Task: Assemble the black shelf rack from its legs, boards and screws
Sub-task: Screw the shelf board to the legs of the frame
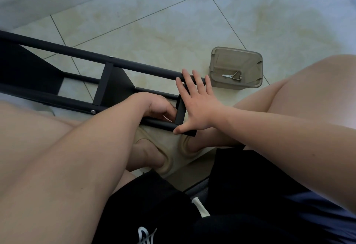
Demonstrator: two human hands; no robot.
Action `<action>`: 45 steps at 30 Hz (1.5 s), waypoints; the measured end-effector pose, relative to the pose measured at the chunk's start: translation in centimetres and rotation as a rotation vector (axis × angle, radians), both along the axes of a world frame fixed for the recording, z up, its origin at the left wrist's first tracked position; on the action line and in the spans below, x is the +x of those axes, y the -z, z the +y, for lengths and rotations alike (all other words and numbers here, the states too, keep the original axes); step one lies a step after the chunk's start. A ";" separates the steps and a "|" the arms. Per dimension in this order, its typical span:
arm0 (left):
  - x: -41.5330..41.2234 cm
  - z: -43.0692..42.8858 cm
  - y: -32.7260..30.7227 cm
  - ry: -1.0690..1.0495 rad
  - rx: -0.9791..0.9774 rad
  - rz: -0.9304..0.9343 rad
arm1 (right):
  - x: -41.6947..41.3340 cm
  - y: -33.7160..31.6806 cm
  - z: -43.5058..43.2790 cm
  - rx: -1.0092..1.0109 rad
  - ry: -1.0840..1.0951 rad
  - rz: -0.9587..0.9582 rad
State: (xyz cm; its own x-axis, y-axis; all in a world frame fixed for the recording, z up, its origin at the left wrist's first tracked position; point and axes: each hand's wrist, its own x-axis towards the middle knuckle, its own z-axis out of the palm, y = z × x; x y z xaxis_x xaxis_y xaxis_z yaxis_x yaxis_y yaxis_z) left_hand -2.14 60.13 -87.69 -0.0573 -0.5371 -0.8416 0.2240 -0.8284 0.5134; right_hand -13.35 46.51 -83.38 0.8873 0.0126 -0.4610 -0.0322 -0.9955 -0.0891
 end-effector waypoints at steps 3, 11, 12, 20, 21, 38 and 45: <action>0.1 0.0 0.1 0.077 0.026 -0.018 | 0.0 0.0 0.0 0.000 -0.001 0.001; 0.2 0.1 0.4 0.046 0.017 0.011 | -0.1 0.2 0.0 -0.003 -0.001 -0.005; 0.1 0.1 0.3 0.034 0.010 0.034 | -0.1 0.2 0.0 -0.001 -0.001 -0.005; 0.0 -0.1 0.3 0.084 0.049 -0.043 | 0.0 0.1 0.0 -0.003 -0.002 -0.002; 0.0 -0.1 0.3 0.080 0.043 -0.029 | -0.1 0.1 0.0 -0.004 -0.002 -0.001; -0.1 -0.1 0.1 0.075 0.050 -0.063 | 0.0 0.2 0.1 -0.008 0.000 0.000; 0.0 -0.2 0.2 0.086 0.030 -0.064 | 0.0 0.0 0.0 -0.007 0.000 0.001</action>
State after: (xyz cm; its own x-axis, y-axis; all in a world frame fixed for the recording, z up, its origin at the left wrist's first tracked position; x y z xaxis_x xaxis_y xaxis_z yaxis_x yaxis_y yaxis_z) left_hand -2.12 59.96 -87.86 -0.0472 -0.5074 -0.8604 0.1191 -0.8581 0.4995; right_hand -13.38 46.54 -83.40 0.8868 0.0100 -0.4620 -0.0318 -0.9961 -0.0825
